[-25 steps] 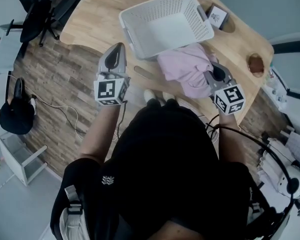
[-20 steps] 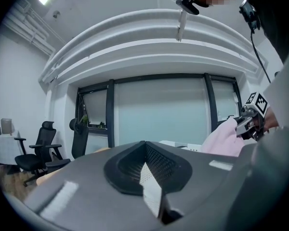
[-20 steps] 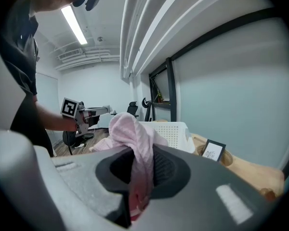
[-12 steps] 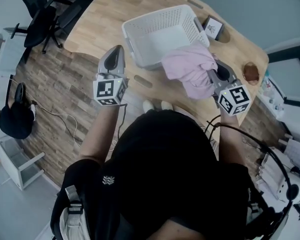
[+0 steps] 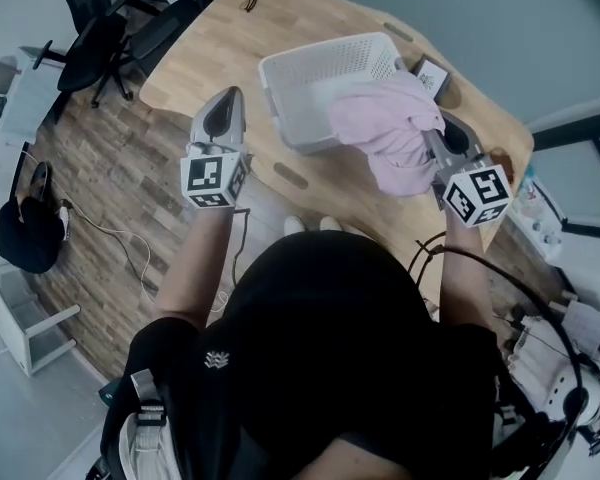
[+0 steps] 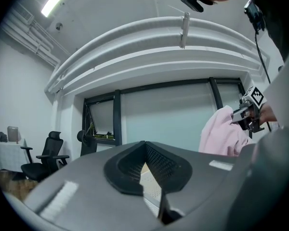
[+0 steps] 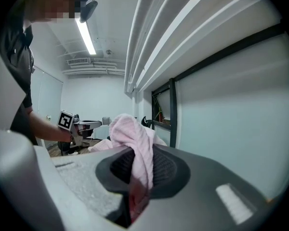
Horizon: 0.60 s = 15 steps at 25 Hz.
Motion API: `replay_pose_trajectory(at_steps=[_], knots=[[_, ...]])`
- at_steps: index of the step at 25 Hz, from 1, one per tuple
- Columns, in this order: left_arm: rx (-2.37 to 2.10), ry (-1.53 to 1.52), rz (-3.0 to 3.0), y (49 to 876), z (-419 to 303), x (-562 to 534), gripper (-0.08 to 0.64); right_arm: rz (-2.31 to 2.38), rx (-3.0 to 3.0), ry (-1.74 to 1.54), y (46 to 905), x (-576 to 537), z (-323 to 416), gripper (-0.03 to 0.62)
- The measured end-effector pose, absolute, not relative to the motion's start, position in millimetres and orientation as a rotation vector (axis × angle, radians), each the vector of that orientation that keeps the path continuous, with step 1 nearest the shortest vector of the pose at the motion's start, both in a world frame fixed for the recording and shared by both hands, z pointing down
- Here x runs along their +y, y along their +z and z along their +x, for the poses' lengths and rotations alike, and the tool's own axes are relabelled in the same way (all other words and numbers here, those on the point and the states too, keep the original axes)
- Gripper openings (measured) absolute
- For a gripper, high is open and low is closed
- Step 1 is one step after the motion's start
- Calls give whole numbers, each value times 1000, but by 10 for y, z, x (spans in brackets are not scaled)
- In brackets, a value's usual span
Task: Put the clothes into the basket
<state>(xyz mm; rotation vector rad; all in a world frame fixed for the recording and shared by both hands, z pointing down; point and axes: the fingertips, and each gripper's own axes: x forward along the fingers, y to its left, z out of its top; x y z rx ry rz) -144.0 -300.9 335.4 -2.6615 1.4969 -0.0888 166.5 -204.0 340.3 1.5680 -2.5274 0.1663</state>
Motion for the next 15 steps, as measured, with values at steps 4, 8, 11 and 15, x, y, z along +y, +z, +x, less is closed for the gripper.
replay_pose_trajectory(at_steps=[4,8,11,15], knots=[[1510,-61,-2655,3279,-1516,-2963,8,1570,-2542,109,3217,-2118,1617,49],[1514,-51,-2635,3174,-1568,-2952,8,1565,-2560,70,3009,-2242,1577,49],[1538,-32,-2623,3121,-1633,-2950,8,1560,-2575,41,2888,-2331,1546,48],[1591,-19,-2613,3096,-1786,-2935,8,1550,-2596,4,2795,-2429,1446,48]])
